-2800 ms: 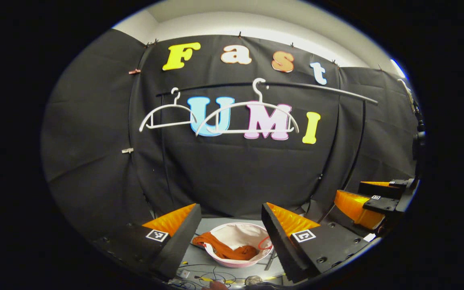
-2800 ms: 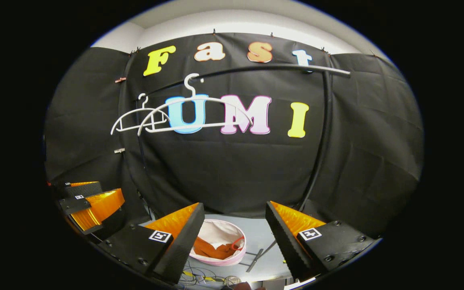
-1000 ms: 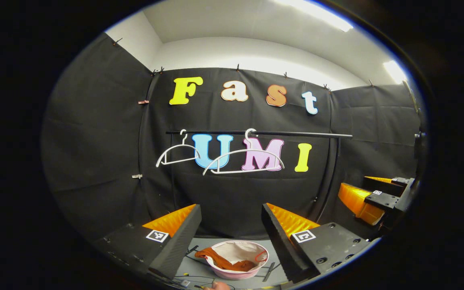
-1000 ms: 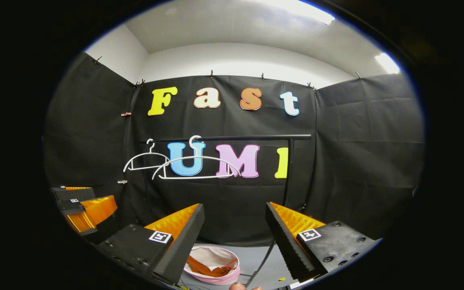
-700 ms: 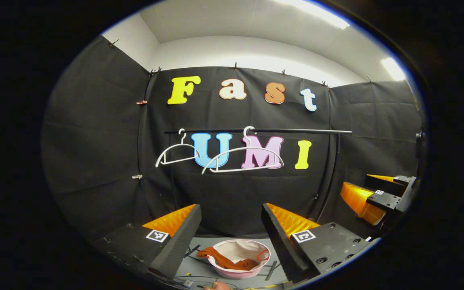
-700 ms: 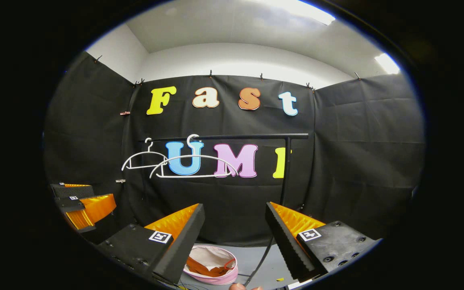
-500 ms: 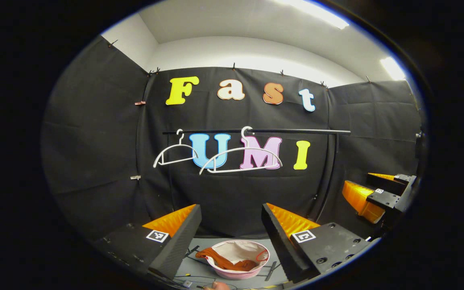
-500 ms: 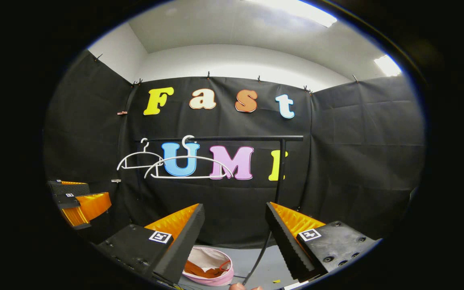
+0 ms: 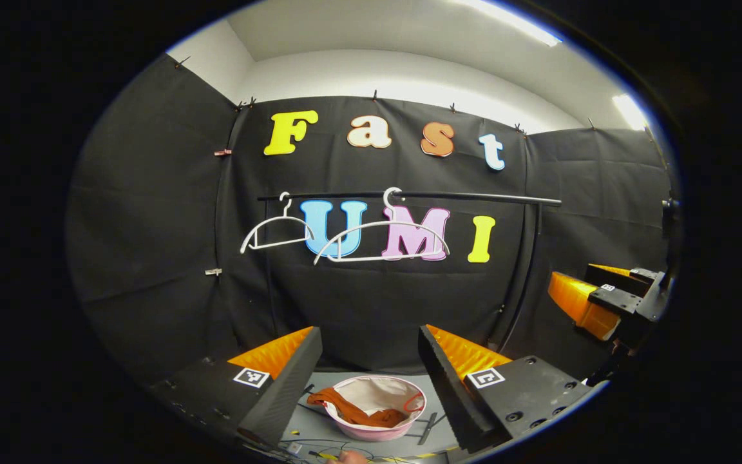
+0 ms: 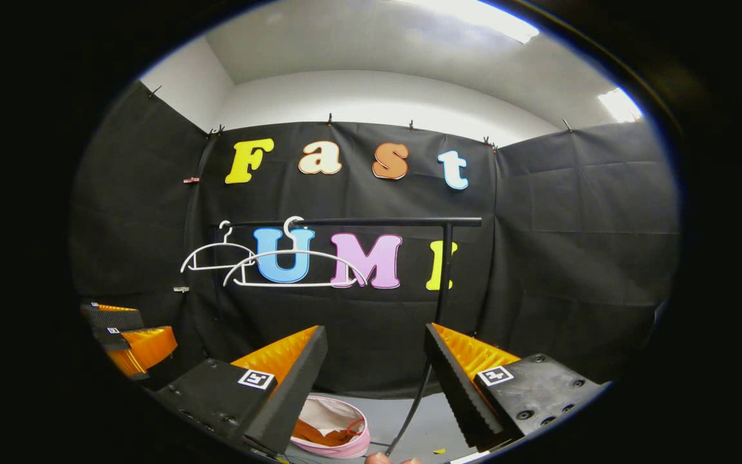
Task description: Grasp the clothes on the hanger with both hands and then place them into the laundry hamper below.
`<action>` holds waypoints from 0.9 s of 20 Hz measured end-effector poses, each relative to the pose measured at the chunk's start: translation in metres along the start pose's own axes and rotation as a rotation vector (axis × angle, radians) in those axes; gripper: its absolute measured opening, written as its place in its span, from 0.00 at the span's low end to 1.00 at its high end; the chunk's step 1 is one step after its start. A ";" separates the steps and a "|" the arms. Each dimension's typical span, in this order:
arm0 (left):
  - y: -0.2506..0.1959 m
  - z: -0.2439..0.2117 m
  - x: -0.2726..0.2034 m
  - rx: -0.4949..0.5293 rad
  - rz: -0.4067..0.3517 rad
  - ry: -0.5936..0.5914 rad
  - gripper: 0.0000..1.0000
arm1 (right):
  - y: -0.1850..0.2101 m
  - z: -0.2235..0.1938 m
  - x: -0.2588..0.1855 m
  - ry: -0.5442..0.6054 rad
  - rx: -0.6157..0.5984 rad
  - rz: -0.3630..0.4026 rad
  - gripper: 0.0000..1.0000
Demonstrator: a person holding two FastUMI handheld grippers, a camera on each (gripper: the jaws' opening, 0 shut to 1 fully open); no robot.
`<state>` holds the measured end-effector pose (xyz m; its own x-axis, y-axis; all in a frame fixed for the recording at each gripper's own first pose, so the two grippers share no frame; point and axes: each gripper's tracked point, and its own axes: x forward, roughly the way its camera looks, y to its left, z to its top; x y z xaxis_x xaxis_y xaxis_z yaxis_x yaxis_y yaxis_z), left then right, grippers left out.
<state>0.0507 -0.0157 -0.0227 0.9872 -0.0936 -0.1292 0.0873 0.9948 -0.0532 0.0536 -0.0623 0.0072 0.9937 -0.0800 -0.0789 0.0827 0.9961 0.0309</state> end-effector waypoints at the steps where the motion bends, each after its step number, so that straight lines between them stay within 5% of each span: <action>1: -0.001 0.001 0.000 -0.002 -0.002 -0.002 0.92 | 0.000 -0.001 -0.001 0.002 -0.001 0.001 0.98; 18: -0.005 0.004 -0.011 0.009 -0.006 -0.012 0.95 | 0.007 -0.003 -0.010 0.006 0.000 0.013 0.98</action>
